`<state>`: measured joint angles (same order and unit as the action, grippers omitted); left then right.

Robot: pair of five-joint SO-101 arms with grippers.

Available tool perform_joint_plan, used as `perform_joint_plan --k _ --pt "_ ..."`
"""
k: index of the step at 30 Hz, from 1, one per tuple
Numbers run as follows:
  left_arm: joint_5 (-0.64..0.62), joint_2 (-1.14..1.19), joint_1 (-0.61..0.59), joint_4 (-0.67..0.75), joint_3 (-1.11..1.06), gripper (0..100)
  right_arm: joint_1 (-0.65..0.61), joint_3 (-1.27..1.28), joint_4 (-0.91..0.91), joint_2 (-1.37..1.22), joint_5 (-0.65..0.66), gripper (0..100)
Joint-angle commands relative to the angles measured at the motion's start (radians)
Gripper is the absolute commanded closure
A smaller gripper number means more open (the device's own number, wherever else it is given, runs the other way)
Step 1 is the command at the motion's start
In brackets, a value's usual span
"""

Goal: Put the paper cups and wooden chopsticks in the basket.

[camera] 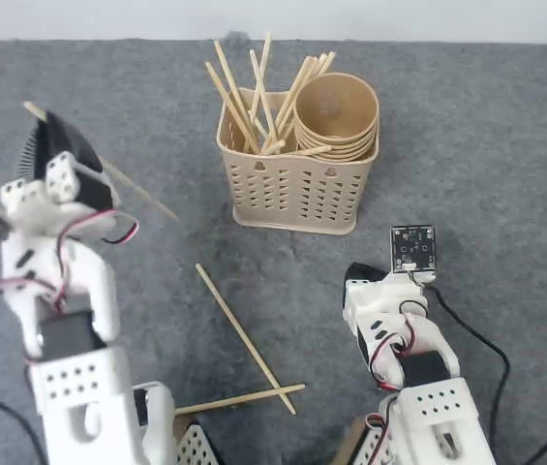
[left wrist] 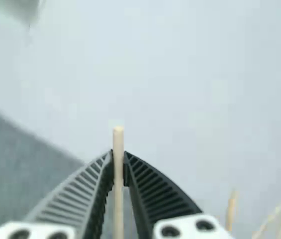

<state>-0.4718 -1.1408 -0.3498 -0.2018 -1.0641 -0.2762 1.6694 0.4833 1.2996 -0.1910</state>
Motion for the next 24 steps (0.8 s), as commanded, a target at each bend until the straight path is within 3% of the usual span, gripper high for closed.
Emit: perform_joint_plan --k 1,6,11,15,19,24 --pt "0.031 -0.127 -0.005 0.235 -0.045 99 -0.007 0.02 -0.015 0.015 0.018 99.1" --pt "0.029 -0.158 0.046 0.212 0.045 99 -0.007 0.02 -0.015 0.015 0.018 99.1" --pt "0.029 -0.086 0.149 0.135 0.274 99 -0.007 0.02 -0.015 0.015 0.018 99.1" --pt "0.031 0.041 0.238 0.097 0.498 99 -0.007 0.02 -0.015 0.015 0.018 99.1" --pt "0.031 0.212 0.307 -0.028 0.702 99 -0.007 0.02 -0.015 0.015 0.018 99.1" --pt "0.029 0.413 0.33 -0.083 0.823 99 -0.005 0.02 -0.015 0.015 0.018 99.1"
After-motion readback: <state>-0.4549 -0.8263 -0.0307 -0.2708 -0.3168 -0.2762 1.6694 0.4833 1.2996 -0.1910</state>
